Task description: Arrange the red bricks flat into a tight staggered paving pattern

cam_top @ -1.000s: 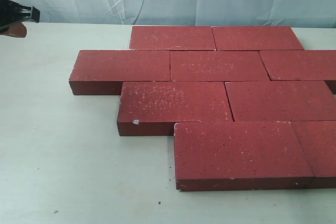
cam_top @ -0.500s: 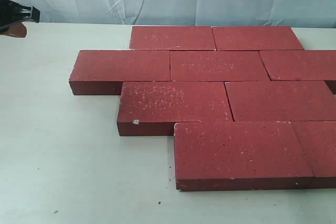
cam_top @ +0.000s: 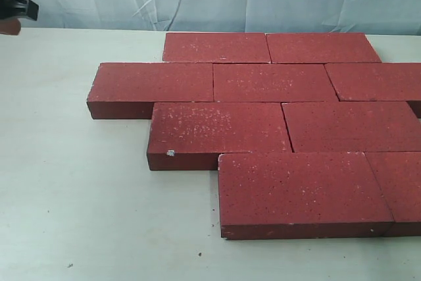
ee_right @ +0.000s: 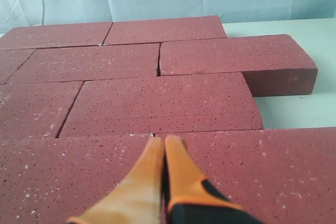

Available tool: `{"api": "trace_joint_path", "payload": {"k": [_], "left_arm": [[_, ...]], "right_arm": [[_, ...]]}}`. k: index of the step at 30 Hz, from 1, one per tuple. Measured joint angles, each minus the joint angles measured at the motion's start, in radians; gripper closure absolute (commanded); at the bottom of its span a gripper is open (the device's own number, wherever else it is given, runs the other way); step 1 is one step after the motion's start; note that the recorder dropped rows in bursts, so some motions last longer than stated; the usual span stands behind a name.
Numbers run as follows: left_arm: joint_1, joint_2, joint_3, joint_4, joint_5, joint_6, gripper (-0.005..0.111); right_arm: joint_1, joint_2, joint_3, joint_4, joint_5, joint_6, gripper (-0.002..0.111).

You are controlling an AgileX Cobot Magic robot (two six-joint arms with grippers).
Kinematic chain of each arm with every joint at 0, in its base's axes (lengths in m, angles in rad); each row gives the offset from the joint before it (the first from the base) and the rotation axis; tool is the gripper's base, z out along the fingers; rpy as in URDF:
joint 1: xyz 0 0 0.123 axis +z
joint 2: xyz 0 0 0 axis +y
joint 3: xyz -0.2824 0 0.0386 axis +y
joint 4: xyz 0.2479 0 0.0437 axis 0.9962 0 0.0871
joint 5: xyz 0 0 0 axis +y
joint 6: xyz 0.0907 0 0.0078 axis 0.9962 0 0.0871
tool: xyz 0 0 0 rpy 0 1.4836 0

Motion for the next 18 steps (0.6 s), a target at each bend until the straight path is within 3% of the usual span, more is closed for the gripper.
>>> {"api": "trace_joint_path", "payload": {"k": [7,18], "left_arm": [[0.000,-0.213,0.086,0.023,-0.049,0.000,0.107],[0.000,-0.703,0.412,0.043,-0.081,0.002,0.107]], "right_arm": [[0.000,0.000,0.000,0.000,0.000,0.000,0.109],[0.000,0.000,0.000,0.000,0.000,0.000,0.109]]}}
